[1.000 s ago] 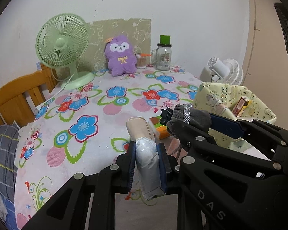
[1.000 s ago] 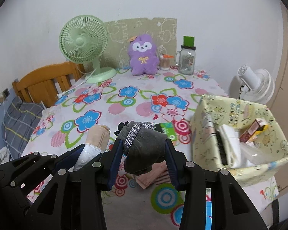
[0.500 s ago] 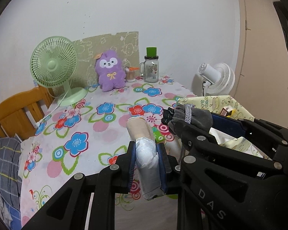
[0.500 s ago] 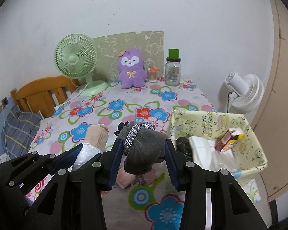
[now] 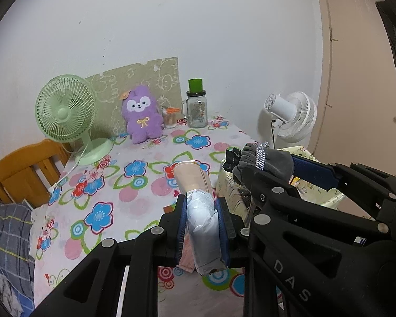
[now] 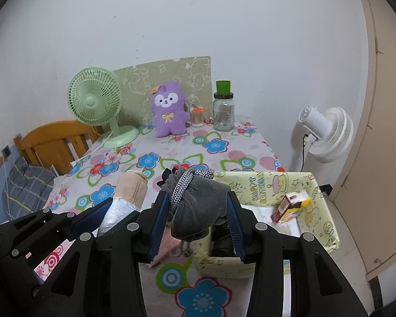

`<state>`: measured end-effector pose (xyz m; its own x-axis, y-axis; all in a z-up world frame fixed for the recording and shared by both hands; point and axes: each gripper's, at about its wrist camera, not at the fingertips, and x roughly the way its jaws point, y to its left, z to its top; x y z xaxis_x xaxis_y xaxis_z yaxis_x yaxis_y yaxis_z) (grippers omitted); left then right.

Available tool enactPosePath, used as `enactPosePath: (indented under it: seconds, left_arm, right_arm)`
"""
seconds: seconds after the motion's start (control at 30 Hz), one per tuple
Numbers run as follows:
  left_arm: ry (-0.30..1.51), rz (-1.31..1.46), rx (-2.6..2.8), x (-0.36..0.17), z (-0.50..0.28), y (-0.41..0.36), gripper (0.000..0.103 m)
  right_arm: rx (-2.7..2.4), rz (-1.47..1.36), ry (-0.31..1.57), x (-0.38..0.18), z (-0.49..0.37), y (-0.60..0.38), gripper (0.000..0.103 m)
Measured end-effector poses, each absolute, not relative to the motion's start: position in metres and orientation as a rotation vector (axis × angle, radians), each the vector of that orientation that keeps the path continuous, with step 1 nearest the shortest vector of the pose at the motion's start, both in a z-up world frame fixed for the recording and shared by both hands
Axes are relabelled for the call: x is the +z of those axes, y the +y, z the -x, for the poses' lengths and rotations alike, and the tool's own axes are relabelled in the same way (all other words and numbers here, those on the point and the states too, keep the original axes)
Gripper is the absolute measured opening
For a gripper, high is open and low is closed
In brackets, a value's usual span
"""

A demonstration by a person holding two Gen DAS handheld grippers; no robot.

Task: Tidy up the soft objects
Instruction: 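Carry the white cloth and grey sock over the gift box with both tools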

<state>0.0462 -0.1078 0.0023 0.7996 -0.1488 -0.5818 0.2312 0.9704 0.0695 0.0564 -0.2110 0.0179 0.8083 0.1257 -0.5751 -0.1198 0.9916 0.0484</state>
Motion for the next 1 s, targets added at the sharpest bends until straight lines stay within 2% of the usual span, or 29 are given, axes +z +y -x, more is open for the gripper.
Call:
enactPosePath:
  seconds: [0.57,1.0]
  left_arm:
    - [0.589,-0.176,-0.273,0.021,-0.065,-0.172,0.021]
    - [0.64,-0.192,-0.346,0.002,-0.092,-0.205,0.022]
  right_arm:
    - [0.074,-0.052,0.59,0.036,-0.07,-0.277,0.046]
    - [0.01,-0.092,0.64,0.014,-0.092,-0.309,0.046]
